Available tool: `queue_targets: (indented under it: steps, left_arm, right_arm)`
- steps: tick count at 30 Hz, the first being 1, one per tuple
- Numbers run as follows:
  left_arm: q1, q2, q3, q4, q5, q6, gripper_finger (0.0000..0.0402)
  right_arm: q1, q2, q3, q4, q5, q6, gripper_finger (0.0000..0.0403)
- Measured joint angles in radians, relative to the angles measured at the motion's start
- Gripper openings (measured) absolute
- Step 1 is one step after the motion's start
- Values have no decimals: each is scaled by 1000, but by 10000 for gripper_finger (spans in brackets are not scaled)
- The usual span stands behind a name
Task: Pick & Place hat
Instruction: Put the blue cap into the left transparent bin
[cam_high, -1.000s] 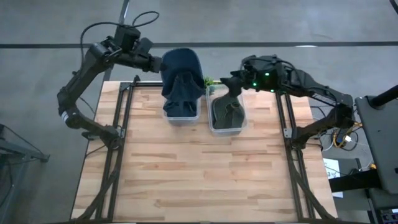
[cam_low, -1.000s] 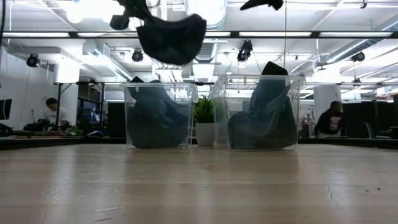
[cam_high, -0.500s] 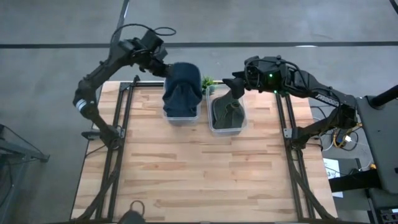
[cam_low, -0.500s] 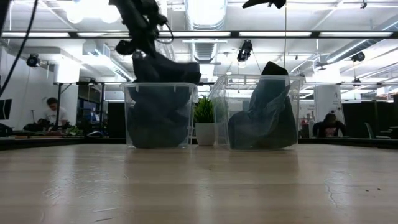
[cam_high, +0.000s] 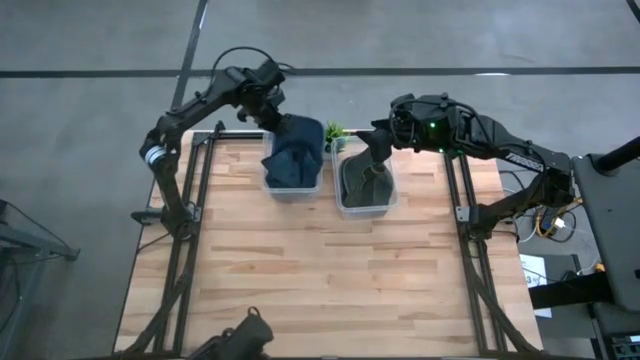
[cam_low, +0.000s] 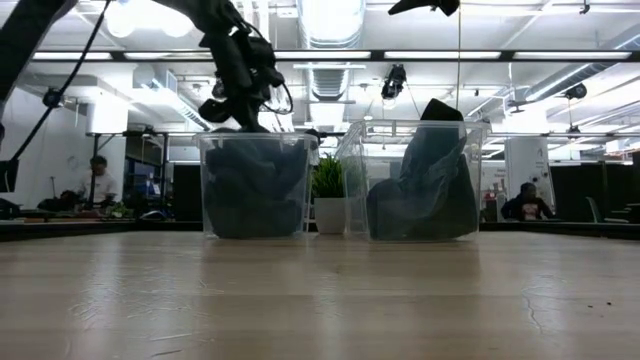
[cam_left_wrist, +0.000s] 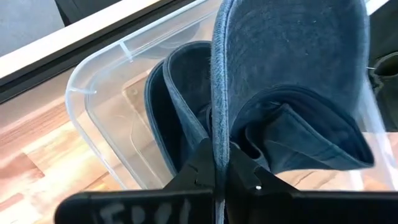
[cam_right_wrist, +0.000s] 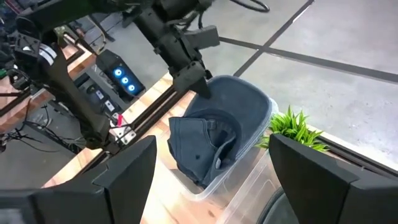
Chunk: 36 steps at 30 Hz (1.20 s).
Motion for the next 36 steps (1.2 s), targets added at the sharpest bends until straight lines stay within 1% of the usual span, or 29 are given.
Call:
queue_targets:
  steps: [4,8,10,14,19,22,29,32,36]
  left_arm:
    - [-1,30,0,-4,-16,17,6]
    - [-5,50,0,-68,-138,15,9]
    - [-9,58,0,-86,-178,12,8]
    - [-9,61,0,-85,-164,12,9]
    - [-10,55,-2,-81,-170,-28,22]
    - [-13,54,-2,-78,-173,9,34]
    - [-13,41,-2,-70,-110,48,82]
    - [-14,28,5,-74,-113,61,107]
    - [-14,0,22,-79,-169,57,130]
  right_arm:
    - [0,1,0,0,0,-1,306]
    - [0,8,0,0,0,-9,304]
    - [0,10,0,0,1,-18,302]
    - [0,11,-1,0,1,-26,303]
    - [0,11,-1,0,1,-30,306]
    - [0,11,-1,0,1,-31,304]
    - [0,11,-1,0,1,-29,304]
    - [0,11,-2,-1,2,-27,307]
    - [0,11,-6,-1,3,-27,304]
